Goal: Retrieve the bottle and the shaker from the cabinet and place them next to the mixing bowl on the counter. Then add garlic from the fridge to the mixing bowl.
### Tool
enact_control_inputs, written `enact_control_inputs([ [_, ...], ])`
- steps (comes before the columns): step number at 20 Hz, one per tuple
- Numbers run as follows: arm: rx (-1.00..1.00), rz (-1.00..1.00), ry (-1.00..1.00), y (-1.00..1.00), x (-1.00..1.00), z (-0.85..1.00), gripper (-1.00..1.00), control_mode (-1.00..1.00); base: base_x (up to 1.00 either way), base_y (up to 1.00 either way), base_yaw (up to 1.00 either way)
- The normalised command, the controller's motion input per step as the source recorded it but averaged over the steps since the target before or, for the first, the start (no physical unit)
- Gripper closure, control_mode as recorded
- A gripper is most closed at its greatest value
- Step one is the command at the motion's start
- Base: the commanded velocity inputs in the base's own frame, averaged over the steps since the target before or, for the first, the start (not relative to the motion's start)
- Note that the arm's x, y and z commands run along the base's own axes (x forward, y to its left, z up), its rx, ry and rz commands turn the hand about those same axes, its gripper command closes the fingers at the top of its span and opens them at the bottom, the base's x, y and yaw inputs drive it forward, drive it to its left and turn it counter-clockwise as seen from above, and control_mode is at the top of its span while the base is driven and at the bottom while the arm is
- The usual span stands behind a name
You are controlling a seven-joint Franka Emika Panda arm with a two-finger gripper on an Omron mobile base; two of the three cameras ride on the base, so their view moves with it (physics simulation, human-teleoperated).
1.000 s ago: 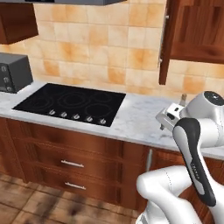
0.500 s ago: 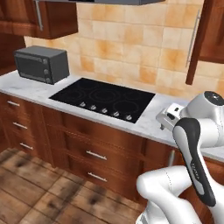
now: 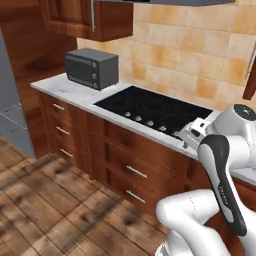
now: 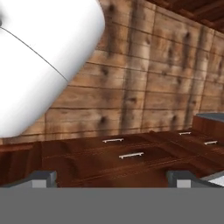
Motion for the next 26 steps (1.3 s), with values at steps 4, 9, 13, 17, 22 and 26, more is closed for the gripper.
enact_control_inputs([
  [4, 0.0, 0.0, 0.0, 0.0, 0.0, 0.0, -1.0, 1.0, 0.21, 0.43, 0.29],
  [9, 0.0, 0.0, 0.0, 0.0, 0.0, 0.0, -1.0, 1.0, 0.62, 0.53, 0.13],
  [13, 0.0, 0.0, 0.0, 0.0, 0.0, 0.0, -1.0, 1.0, 0.61, 0.7, 0.06],
  [17, 0.0, 0.0, 0.0, 0.0, 0.0, 0.0, -1.0, 1.0, 0.56, 0.74, 0.06],
  [22, 0.0, 0.0, 0.0, 0.0, 0.0, 0.0, -1.0, 1.0, 0.49, 0.88, 0.04],
  [26, 0.0, 0.0, 0.0, 0.0, 0.0, 0.0, -1.0, 1.0, 0.42, 0.95, 0.01],
])
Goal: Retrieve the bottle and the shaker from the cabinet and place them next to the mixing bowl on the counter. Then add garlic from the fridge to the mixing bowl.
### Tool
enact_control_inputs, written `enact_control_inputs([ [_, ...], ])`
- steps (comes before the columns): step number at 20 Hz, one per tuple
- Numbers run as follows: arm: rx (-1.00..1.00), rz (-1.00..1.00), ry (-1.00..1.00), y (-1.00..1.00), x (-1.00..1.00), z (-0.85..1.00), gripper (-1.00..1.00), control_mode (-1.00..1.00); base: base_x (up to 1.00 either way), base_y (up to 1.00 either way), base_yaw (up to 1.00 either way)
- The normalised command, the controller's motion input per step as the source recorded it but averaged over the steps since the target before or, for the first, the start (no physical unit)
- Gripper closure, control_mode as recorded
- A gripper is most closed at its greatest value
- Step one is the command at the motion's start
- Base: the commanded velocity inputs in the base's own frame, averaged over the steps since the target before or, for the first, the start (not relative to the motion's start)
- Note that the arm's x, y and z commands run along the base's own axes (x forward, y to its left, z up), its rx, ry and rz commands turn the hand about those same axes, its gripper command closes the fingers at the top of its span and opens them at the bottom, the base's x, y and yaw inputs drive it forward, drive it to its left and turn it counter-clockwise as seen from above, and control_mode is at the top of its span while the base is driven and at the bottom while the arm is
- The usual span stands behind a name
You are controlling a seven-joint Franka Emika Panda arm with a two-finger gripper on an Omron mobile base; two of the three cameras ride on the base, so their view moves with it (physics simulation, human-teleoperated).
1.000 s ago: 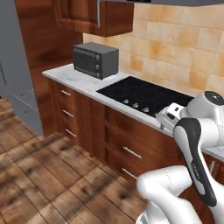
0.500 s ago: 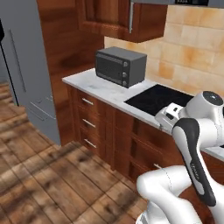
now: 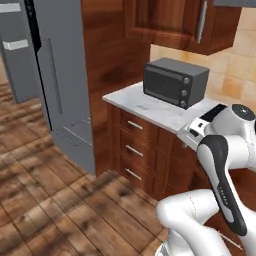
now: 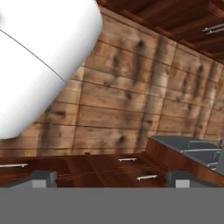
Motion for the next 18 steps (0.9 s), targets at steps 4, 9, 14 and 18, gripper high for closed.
enact_control_inputs([
  [4, 0.0, 0.0, 0.0, 0.0, 0.0, 0.0, -1.0, 1.0, 0.38, 0.93, 0.0],
  [9, 0.0, 0.0, 0.0, 0.0, 0.0, 0.0, -1.0, 1.0, 0.29, 0.88, 0.0],
  [14, 0.0, 0.0, 0.0, 0.0, 0.0, 0.0, -1.0, 1.0, 0.23, 0.82, 0.0],
  [18, 0.0, 0.0, 0.0, 0.0, 0.0, 0.0, -1.0, 1.0, 0.26, 0.82, 0.0],
])
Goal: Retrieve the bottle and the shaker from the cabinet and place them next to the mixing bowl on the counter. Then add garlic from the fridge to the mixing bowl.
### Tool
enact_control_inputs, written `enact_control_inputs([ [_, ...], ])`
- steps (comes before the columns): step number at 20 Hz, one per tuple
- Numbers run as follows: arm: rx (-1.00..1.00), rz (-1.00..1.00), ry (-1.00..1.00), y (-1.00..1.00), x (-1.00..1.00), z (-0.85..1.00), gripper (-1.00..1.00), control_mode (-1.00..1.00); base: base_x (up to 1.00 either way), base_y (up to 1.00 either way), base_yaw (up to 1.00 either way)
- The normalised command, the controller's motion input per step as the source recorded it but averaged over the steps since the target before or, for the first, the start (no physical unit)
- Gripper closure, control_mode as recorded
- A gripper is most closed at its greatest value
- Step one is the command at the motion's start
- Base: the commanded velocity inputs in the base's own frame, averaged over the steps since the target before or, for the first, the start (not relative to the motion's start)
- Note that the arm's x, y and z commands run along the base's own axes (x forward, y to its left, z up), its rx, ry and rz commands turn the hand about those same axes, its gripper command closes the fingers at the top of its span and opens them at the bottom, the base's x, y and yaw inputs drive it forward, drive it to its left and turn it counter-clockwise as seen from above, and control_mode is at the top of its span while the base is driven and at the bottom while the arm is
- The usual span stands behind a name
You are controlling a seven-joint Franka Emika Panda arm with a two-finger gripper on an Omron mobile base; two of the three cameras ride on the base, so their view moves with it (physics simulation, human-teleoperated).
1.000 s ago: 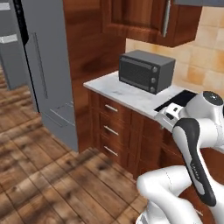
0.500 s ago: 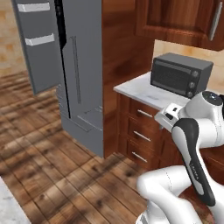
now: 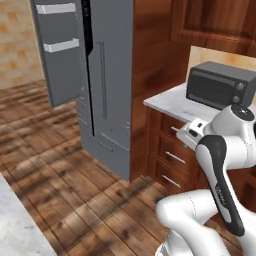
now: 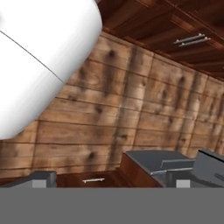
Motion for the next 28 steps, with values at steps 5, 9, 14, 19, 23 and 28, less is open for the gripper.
enact_control_inputs([
  [5, 0.0, 0.0, 0.0, 0.0, 0.0, 0.0, -1.0, 1.0, 0.47, 0.49, 0.28],
  [9, 0.0, 0.0, 0.0, 0.0, 0.0, 0.0, -1.0, 1.0, 0.41, 0.21, 0.45],
  [14, 0.0, 0.0, 0.0, 0.0, 0.0, 0.0, -1.0, 1.0, 0.4, 0.12, 0.38],
  [19, 0.0, 0.0, 0.0, 0.0, 0.0, 0.0, -1.0, 1.0, 0.62, 0.11, 0.35],
  [23, 0.0, 0.0, 0.0, 0.0, 0.0, 0.0, -1.0, 1.0, 0.68, 0.02, 0.27],
  [28, 0.0, 0.0, 0.0, 0.0, 0.0, 0.0, -1.0, 1.0, 0.81, 0.18, 0.07],
])
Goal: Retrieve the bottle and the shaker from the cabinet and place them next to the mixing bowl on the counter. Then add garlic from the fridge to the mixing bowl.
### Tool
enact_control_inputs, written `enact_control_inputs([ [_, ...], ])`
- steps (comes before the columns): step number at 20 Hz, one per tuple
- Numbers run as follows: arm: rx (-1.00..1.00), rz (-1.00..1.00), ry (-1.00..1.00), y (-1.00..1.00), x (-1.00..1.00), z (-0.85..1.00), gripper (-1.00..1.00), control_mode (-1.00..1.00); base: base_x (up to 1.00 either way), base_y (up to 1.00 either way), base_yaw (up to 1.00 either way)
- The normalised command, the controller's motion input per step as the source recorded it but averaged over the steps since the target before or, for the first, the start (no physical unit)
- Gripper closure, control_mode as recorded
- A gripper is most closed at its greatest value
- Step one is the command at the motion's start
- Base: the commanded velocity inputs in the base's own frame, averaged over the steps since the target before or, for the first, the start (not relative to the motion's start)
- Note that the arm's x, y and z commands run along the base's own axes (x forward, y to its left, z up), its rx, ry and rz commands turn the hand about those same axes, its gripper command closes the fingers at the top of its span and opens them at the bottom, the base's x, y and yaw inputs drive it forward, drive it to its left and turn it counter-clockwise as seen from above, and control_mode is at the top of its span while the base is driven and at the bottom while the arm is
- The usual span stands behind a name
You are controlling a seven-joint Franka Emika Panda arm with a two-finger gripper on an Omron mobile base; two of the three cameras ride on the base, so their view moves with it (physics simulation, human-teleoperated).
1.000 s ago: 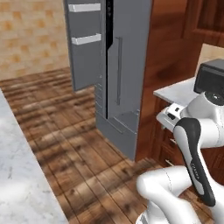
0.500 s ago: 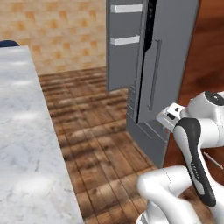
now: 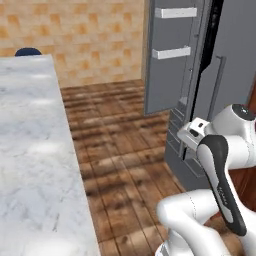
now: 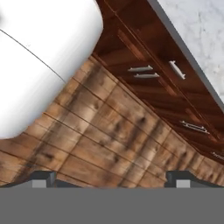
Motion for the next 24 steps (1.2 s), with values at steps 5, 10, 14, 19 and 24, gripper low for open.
enact_control_inputs([
  [5, 0.0, 0.0, 0.0, 0.0, 0.0, 0.0, -1.0, 1.0, 0.85, 0.38, 0.0],
  [10, 0.0, 0.0, 0.0, 0.0, 0.0, 0.0, -1.0, 1.0, 0.78, 0.54, 0.0],
  [14, 0.0, 0.0, 0.0, 0.0, 0.0, 0.0, -1.0, 1.0, 0.69, 0.63, -0.07],
  [19, 0.0, 0.0, 0.0, 0.0, 0.0, 0.0, -1.0, 1.0, 0.66, 0.63, -0.16],
  [24, 0.0, 0.0, 0.0, 0.0, 0.0, 0.0, -1.0, 1.0, 0.71, 0.71, -0.28],
])
